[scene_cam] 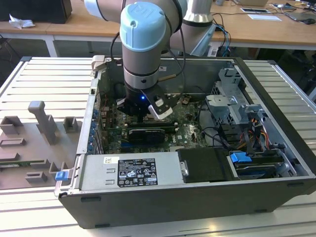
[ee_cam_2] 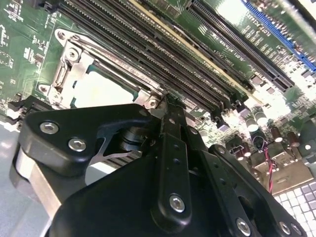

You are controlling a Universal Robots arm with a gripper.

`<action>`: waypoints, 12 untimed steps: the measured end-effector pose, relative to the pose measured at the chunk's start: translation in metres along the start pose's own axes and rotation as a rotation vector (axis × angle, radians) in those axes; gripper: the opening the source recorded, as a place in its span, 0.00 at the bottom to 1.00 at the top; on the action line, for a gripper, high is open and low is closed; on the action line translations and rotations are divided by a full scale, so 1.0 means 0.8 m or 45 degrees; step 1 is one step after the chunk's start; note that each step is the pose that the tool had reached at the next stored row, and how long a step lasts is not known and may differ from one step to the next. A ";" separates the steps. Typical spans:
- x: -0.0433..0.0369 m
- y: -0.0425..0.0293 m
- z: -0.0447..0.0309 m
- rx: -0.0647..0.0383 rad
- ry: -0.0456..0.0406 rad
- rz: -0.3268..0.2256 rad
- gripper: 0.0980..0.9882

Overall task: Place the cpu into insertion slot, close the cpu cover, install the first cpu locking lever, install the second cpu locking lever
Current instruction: 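Install the second cpu locking lever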

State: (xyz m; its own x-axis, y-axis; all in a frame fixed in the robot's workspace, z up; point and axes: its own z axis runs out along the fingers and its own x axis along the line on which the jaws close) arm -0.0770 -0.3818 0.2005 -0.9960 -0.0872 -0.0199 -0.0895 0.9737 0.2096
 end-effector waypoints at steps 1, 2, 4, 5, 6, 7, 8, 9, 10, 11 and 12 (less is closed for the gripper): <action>0.000 -0.0003 0.0009 -0.005 0.000 0.000 0.01; 0.000 -0.0005 0.0016 -0.008 -0.001 0.000 0.01; 0.001 -0.0007 0.0026 -0.011 -0.002 0.000 0.01; 0.002 -0.0008 0.0025 -0.013 -0.002 -0.001 0.01; 0.002 -0.0008 0.0022 -0.014 -0.002 -0.001 0.01; 0.002 -0.0006 0.0014 -0.014 -0.002 0.000 0.01; 0.002 -0.0001 -0.0008 -0.015 -0.002 0.000 0.01; 0.002 0.0008 -0.0045 -0.016 -0.002 0.000 0.01; 0.002 0.0014 -0.0069 -0.017 -0.002 0.000 0.01; 0.002 0.0019 -0.0086 -0.017 -0.002 0.000 0.01; 0.002 0.0023 -0.0099 -0.017 -0.002 0.000 0.01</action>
State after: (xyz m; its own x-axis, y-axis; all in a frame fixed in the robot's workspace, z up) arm -0.0788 -0.3819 0.2086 -0.9960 -0.0871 -0.0214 -0.0897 0.9708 0.2224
